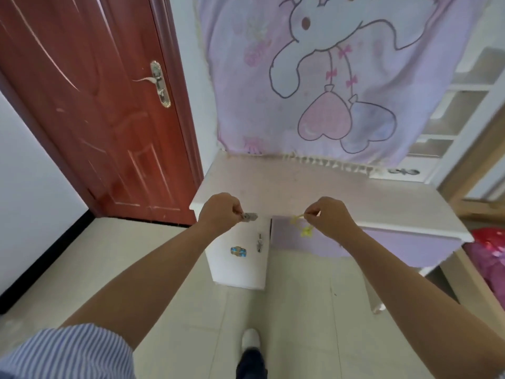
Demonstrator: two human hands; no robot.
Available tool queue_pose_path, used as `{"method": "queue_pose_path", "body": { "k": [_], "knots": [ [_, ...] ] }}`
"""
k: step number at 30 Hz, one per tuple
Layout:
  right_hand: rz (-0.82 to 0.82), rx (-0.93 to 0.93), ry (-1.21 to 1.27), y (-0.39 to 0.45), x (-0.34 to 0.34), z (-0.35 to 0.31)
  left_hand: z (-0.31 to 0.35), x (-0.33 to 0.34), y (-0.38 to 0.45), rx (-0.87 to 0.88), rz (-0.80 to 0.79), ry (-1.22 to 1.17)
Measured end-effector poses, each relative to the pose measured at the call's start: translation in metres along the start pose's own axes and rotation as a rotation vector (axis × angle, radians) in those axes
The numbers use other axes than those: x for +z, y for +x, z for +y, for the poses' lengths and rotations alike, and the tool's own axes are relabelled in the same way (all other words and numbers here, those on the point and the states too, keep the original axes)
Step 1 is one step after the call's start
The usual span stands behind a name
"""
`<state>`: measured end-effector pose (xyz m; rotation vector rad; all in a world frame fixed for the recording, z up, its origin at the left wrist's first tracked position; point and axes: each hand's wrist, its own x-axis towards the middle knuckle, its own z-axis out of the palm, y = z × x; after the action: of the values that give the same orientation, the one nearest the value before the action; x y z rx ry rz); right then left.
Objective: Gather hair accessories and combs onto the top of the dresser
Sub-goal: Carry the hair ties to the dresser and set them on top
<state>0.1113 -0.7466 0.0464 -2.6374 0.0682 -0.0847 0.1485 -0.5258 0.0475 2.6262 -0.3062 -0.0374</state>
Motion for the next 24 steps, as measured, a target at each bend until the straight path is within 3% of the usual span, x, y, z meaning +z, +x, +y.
{"method": "queue_pose_path", "body": {
  "k": [7,13,15,20,24],
  "knots": [
    [-0.109,0.085,0.016,0.231,0.068,0.030,-0.070,0.051,0.224,-0.083,-0.107,0.074],
    [-0.025,0.052,-0.003,0.377,0.132,0.044,-0.116,0.094,0.365,-0.080,-0.072,0.190],
    [-0.015,0.060,-0.008,0.398,0.161,0.051,-0.130,0.113,0.388,-0.053,-0.059,0.274],
    [-0.226,0.005,-0.120,0.377,0.227,0.061,-0.159,0.163,0.381,0.011,-0.189,0.324],
    [-0.151,-0.054,-0.190,0.361,0.242,0.063,-0.170,0.173,0.359,0.061,-0.142,0.216]
  ]
}}
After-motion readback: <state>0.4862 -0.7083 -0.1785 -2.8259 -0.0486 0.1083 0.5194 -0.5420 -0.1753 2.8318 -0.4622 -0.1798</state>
